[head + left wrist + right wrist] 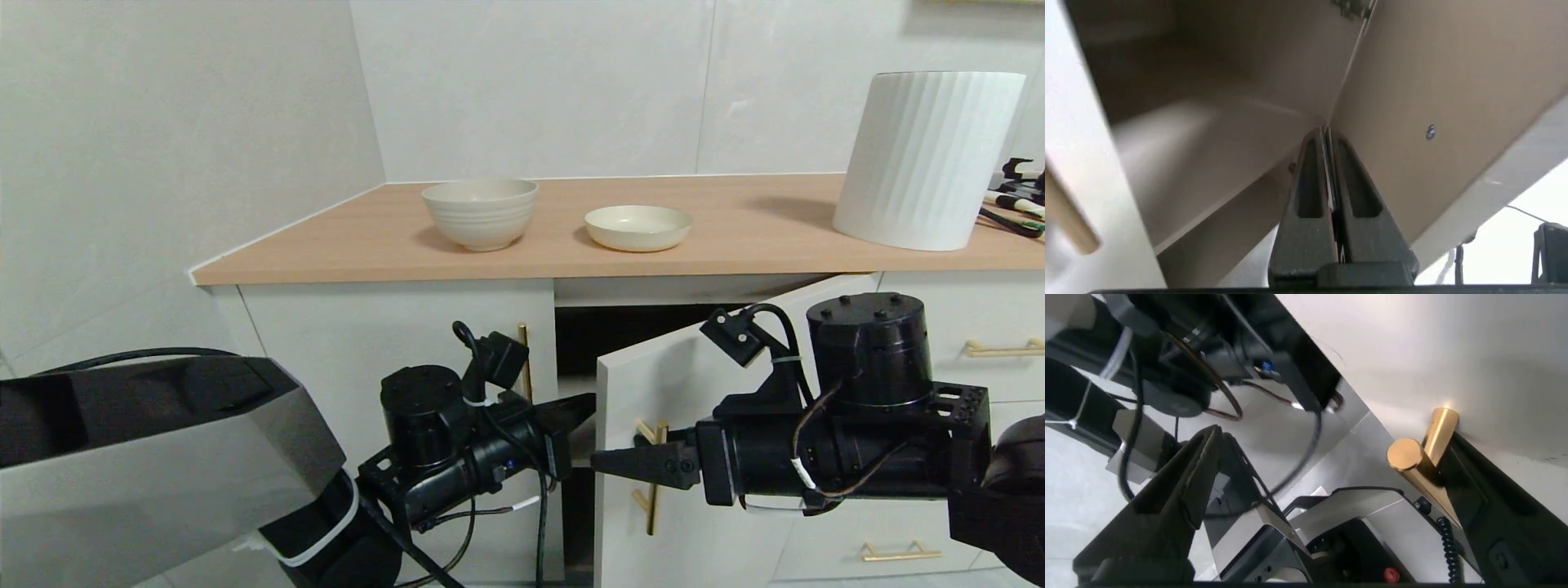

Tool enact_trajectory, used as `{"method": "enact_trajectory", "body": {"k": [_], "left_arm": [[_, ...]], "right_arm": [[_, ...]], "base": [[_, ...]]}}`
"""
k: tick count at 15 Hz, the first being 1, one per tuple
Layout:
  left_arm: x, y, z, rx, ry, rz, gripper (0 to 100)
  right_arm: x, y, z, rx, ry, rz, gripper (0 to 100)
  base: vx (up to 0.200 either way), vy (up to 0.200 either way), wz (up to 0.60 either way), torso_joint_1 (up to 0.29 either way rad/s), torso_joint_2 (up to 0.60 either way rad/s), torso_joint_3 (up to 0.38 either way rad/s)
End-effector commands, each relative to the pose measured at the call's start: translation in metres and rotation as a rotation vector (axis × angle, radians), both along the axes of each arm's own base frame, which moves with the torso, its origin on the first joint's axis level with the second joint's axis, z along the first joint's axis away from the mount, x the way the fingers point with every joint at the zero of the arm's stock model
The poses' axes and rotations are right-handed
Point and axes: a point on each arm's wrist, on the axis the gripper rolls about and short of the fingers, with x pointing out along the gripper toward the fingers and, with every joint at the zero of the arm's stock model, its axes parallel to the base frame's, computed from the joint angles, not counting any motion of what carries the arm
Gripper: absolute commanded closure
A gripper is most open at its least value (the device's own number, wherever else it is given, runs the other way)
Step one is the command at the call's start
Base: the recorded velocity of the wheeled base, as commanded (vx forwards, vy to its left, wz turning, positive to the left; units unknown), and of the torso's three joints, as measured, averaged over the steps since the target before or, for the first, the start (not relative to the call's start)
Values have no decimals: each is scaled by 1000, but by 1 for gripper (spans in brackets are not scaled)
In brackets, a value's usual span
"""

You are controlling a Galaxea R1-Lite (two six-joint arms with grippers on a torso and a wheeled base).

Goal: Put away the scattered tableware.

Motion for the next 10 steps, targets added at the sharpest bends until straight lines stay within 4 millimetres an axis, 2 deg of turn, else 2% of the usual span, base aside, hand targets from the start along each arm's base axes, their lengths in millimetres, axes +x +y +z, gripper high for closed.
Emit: {"method": "enact_trajectory", "body": {"k": [1, 7, 10], "left_arm": [[1, -10, -4, 0, -2, -21, 100], [0, -19, -4, -3, -13, -39, 100], [-1, -19, -4, -1, -17, -41, 100]], "right_arm": [[0, 0, 0, 2, -3, 0, 0], [1, -1, -4, -32, -53, 10, 0], [1, -10, -2, -64, -82, -95, 0]], "base": [[0, 0, 0, 0, 0, 0], [0, 0, 0, 0, 0, 0], [0, 0, 0, 0, 0, 0]]}}
